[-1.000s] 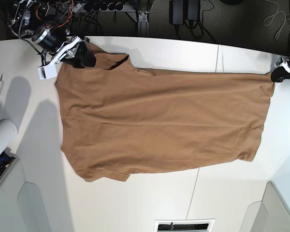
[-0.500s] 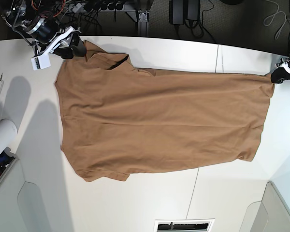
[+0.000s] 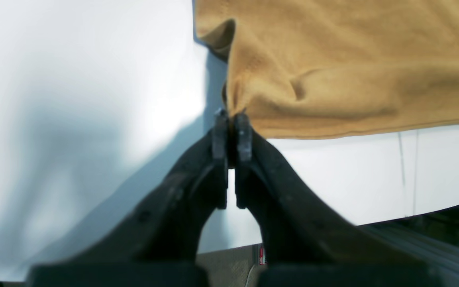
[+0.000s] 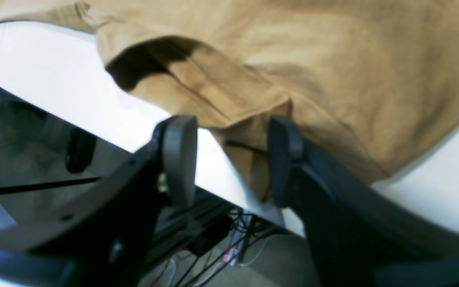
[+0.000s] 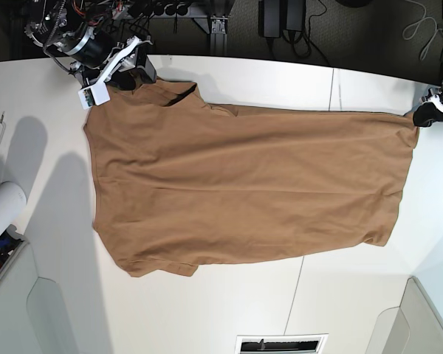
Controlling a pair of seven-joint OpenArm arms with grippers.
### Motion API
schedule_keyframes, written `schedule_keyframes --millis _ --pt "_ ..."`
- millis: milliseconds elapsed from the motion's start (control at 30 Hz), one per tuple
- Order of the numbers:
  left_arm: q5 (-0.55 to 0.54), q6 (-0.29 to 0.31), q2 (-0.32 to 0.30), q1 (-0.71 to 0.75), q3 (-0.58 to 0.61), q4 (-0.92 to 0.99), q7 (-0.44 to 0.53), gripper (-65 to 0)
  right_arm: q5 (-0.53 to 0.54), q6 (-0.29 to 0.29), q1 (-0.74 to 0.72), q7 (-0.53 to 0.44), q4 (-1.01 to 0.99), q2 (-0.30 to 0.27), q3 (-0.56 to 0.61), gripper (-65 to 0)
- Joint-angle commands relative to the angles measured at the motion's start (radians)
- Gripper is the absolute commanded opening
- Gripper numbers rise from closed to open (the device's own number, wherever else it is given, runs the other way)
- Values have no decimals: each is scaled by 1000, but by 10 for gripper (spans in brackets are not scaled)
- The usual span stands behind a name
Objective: Layout the t-shirt on the table in an organized manner, then fold the t-shirt properly
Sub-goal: 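Hold the shirt corners with both grippers and adjust the collar edge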
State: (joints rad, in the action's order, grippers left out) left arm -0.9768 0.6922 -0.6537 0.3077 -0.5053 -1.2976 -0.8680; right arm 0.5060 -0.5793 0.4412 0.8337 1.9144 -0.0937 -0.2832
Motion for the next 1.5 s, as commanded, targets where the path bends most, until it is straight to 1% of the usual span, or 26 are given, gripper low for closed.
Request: schedule_keyframes --millis 0,267,700,867,1000,1200,1233,1267,1333,1400,1433,1467 --pt "-17 6 -26 -3 -11 -12 10 -650 10 0 2 -23 14 -6 -12 -363" --pt "-18 6 -25 -3 -11 -12 7 -650 10 0 3 -23 14 -6 -73 -364" --pt "-17 6 -25 -3 -11 -12 7 -650 17 0 3 -27 9 -6 -63 -364" --pt "-17 6 -25 -3 -11 -12 7 -650 14 0 3 -27 6 -6 -40 -366" --pt "-17 6 -25 -3 -11 -12 7 -650 4 0 2 -34 -32 -6 -18 -366" --pt "-17 6 -25 -3 -11 -12 3 -650 10 0 2 -48 -81 -6 -18 -368" --pt "-17 6 -25 -3 -11 -12 3 -650 10 0 2 -53 -81 -6 -18 -391" --pt "-17 6 -25 -3 -11 -12 3 -650 10 0 2 -55 -81 -6 -18 -431" --pt "-17 6 -25 -3 -11 -12 3 -650 10 0 2 -59 -81 -6 -18 -539" --pt "-17 6 -26 -3 -11 -12 3 -650 10 0 2 -70 -81 -6 -18 -622" --pt "-18 6 -26 -3 -11 -12 3 -650 10 0 2 -75 -81 -6 -18 -650" --pt "-17 6 -26 -3 -11 -12 3 -650 10 0 -2 -75 -80 -6 -18 -650"
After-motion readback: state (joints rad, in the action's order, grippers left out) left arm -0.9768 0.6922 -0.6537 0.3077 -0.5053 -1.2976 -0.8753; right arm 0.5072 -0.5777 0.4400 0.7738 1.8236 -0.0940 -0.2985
